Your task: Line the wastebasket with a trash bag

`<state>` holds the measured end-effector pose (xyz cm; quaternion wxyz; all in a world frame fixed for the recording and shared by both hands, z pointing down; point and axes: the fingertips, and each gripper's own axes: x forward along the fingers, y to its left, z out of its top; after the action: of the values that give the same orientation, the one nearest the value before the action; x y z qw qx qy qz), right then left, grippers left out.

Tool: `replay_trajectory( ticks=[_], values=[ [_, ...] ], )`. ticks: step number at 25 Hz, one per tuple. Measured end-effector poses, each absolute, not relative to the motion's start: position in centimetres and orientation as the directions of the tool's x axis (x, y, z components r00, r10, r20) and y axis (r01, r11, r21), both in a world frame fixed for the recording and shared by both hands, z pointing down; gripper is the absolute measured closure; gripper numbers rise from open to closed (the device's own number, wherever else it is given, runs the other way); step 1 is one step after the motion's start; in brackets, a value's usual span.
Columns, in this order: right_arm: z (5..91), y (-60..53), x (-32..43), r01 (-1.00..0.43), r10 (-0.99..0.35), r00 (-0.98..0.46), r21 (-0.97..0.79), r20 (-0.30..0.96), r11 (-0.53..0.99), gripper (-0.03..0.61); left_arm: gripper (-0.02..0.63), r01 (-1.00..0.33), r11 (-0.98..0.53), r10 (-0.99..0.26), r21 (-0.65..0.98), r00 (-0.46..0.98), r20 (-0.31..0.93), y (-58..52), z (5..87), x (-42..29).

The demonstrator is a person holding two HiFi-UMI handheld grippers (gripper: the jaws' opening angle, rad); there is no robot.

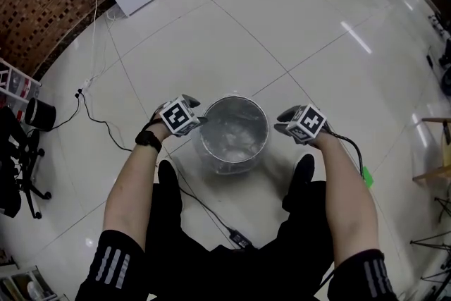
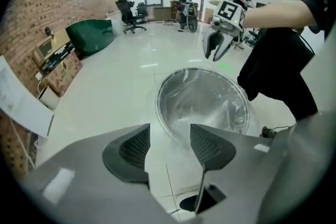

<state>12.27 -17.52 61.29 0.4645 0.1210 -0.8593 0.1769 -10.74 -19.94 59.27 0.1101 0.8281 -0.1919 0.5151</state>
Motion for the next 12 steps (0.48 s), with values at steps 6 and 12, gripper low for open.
replay_trajectory(
  ticks=[6, 12],
  values=[
    [62.4, -16.7, 12.6, -0.362, -0.006, -0.499, -0.202, 0.867, 0.910, 0.463, 0.355, -0.359, -0.926, -0.067, 0.121, 0.469, 0.881, -16.7, 61.5, -14.3],
    [64.0, -15.3, 12.0, -0.322, 0.070, -0.455, -0.237, 0.888, 0.917, 0.463, 0.328, -0.293, -0.945, 0.003, 0.147, 0.441, 0.897, -15.5, 63.4, -15.8]
  ],
)
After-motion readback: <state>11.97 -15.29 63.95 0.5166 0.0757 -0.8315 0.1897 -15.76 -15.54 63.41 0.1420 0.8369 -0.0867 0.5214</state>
